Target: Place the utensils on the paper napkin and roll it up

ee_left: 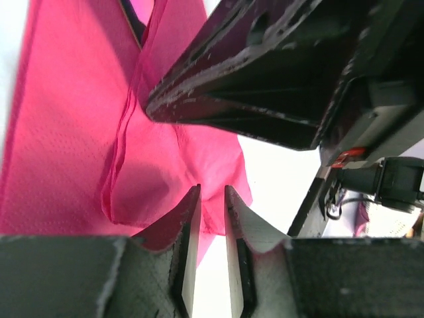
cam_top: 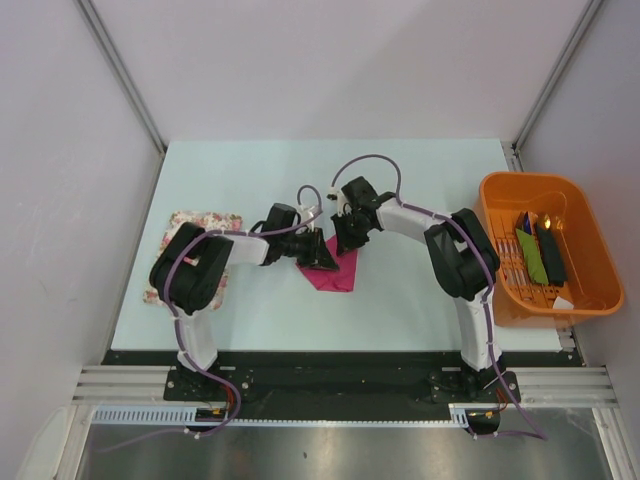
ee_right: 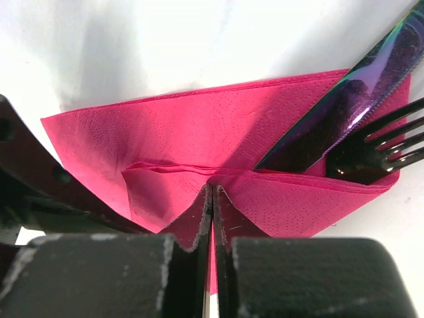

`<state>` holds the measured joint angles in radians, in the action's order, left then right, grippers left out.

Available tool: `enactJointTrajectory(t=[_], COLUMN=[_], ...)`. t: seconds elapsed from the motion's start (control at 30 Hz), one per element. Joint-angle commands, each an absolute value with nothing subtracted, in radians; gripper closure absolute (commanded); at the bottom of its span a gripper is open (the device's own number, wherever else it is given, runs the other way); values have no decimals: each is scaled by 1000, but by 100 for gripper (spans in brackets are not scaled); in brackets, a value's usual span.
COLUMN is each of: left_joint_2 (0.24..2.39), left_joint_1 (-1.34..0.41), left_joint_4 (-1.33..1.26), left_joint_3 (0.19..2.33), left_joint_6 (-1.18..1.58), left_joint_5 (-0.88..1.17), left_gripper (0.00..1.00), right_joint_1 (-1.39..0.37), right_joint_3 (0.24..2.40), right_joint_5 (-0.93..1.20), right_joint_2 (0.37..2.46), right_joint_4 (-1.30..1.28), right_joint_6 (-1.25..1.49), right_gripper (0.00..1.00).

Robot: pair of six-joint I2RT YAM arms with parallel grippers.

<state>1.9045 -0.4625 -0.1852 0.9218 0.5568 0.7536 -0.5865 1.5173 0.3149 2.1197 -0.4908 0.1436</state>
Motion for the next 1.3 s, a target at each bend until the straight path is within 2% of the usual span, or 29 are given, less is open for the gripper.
enactJointTrajectory(t=[0.0, 0.37, 0.47, 0.6, 0.7, 0.87, 1.27], left_joint_2=[1878, 2011, 2028, 2025, 2026, 2031, 2033], left_joint_1=[-463, -479, -476, -472, -472, -474, -474], left_joint_4=[-224, -204, -144, -100, -77, -49, -49], left_joint_3=[945, 1011, 996, 973, 974, 999, 1009], left_joint_6=[574, 580, 552, 523, 517, 517, 512], left_joint_5=[716, 692, 658, 611, 580, 565, 566], left_gripper=[76, 84, 89, 96, 100, 100, 100], right_joint_1=[-586, -568, -548, -502, -473, -492, -545], right_joint_3=[1466, 1470, 1485, 1535, 1560, 1585, 1585], right_joint_5=[302, 357, 405, 472, 460, 352, 315], right_joint_2=[2161, 2135, 2111, 2051, 2008, 2005, 2052], right_joint_4=[-502, -496, -492, -489, -480, -505, -526], right_joint_6=[109, 126, 150, 198, 230, 178, 167], right_gripper=[99, 99, 96, 87, 87, 90, 93])
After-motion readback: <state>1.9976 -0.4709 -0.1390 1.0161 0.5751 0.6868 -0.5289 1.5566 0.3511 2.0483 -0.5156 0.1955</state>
